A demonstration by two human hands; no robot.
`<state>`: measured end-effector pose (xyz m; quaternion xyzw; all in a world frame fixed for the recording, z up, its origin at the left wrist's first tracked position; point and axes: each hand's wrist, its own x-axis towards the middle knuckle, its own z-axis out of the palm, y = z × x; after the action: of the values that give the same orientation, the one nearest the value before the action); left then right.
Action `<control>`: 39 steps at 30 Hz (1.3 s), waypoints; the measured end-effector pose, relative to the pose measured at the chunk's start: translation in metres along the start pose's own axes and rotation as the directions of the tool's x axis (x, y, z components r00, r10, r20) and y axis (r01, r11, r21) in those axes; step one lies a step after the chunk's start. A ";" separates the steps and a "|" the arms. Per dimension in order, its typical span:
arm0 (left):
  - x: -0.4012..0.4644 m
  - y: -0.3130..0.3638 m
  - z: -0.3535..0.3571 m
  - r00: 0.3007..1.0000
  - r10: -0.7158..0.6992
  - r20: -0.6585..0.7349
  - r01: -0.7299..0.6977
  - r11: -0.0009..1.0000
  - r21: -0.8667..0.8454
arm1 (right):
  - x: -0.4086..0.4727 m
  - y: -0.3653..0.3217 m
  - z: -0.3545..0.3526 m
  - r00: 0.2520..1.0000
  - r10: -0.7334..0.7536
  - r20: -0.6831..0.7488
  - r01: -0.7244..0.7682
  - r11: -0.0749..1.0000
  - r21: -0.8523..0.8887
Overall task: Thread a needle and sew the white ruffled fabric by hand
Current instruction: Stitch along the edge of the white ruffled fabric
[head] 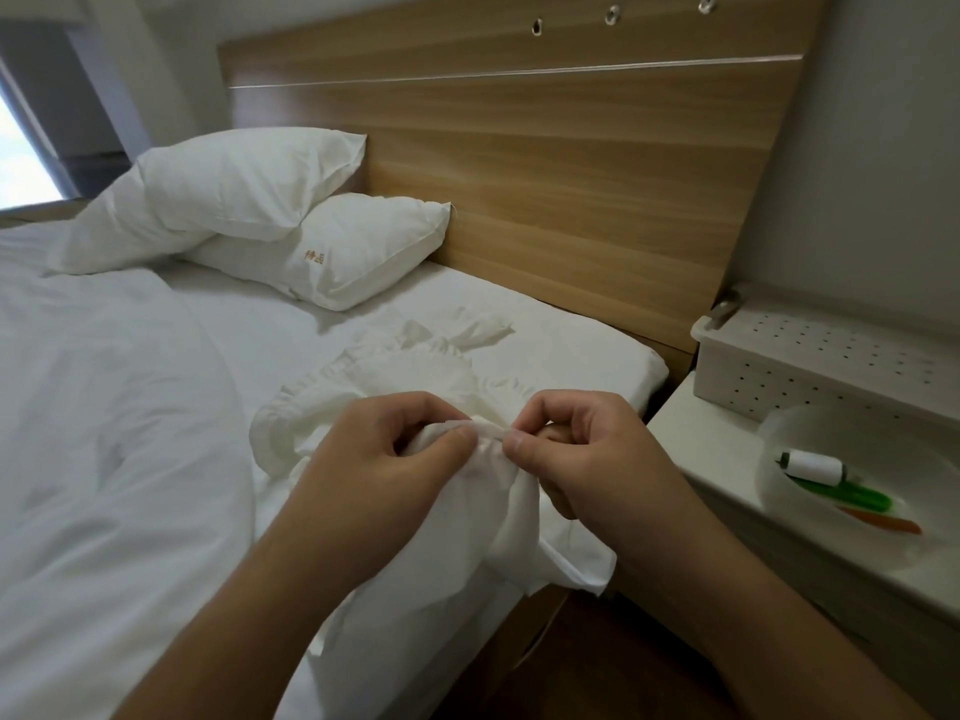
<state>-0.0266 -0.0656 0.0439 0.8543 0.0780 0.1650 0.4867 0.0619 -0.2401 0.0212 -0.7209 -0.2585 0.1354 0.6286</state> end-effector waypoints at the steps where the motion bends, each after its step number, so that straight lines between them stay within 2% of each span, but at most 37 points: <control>1: 0.000 0.001 0.001 1.000 -0.002 -0.001 0.002 1.000 -0.001 | 0.000 0.000 -0.001 1.000 -0.001 -0.004 0.001 1.000 0.001; 10: 0.000 0.003 0.002 0.999 0.020 0.033 -0.021 0.999 0.038 | -0.004 -0.001 -0.003 0.999 -0.036 -0.011 0.035 0.997 -0.068; 20: -0.003 0.002 -0.003 0.999 0.033 0.035 -0.033 0.999 -0.013 | -0.006 -0.003 0.000 1.000 -0.022 0.016 0.021 0.998 0.053; 34: -0.004 0.002 -0.002 0.997 0.044 0.062 -0.044 0.999 -0.001 | -0.007 -0.003 0.004 0.998 -0.059 -0.037 0.058 0.998 -0.012; 39: -0.003 0.001 -0.002 0.998 0.038 0.044 -0.038 0.999 -0.023 | -0.006 -0.004 0.004 0.999 -0.036 -0.002 0.036 0.999 0.005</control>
<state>-0.0299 -0.0651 0.0452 0.8537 0.0492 0.1562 0.4944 0.0539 -0.2400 0.0233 -0.7147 -0.2705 0.1241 0.6330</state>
